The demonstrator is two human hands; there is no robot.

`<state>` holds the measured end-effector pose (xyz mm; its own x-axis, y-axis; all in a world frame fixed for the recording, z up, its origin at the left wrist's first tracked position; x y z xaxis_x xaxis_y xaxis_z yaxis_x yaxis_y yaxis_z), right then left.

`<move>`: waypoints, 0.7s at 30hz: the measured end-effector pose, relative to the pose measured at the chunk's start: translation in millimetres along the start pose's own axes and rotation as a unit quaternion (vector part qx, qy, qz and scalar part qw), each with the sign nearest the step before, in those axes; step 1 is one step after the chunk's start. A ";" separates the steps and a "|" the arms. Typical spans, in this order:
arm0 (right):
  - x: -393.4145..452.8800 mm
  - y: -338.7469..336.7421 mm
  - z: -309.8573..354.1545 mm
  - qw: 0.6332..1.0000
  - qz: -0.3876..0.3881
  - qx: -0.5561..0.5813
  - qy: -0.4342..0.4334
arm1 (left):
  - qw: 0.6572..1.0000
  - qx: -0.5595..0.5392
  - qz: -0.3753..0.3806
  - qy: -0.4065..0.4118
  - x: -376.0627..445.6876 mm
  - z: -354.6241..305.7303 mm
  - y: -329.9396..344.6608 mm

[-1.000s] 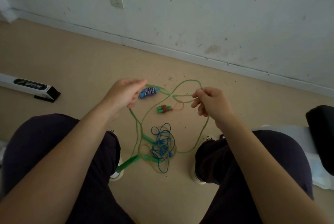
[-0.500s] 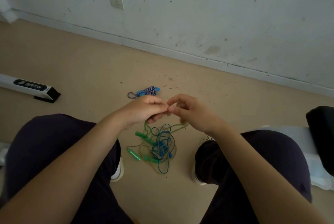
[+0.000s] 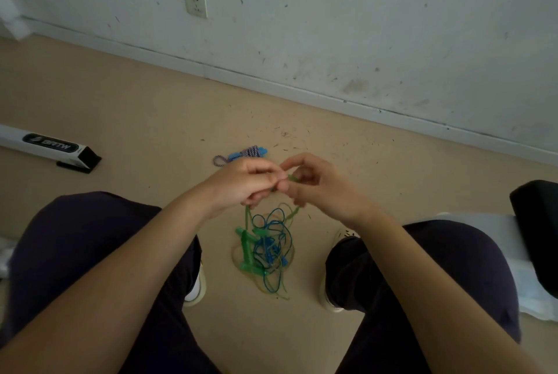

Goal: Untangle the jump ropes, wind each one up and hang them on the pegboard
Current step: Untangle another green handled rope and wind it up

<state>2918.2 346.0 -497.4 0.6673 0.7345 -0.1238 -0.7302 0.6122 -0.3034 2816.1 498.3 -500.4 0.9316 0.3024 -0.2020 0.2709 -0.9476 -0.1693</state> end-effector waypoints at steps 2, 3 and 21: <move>2.3 -0.6 -0.8 1.000 -0.016 -0.026 -0.008 | 1.000 0.013 0.009 -0.008 0.1 -1.6 1.1; 4.4 -5.6 0.2 0.997 -0.061 -0.036 -0.010 | 1.000 0.022 0.000 -0.011 0.8 -2.6 -3.0; 8.2 -29.9 0.2 0.969 -0.241 -0.046 -0.003 | 0.999 0.042 -0.017 -0.019 5.4 3.0 -17.5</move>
<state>2945.4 333.8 -489.2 0.9265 0.3717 0.0581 -0.3178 0.8559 -0.4079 2815.7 516.8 -501.4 0.9120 0.3397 -0.2300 0.2798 -0.9251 -0.2567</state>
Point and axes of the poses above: each hand's wrist, its own x-axis towards the middle knuckle, its own y-axis out of the palm, z = x × y, the point moved 2 cm from there along x, towards the middle knuckle, and after that the axes turned 12 degrees about -z, right-handed, at the moved point
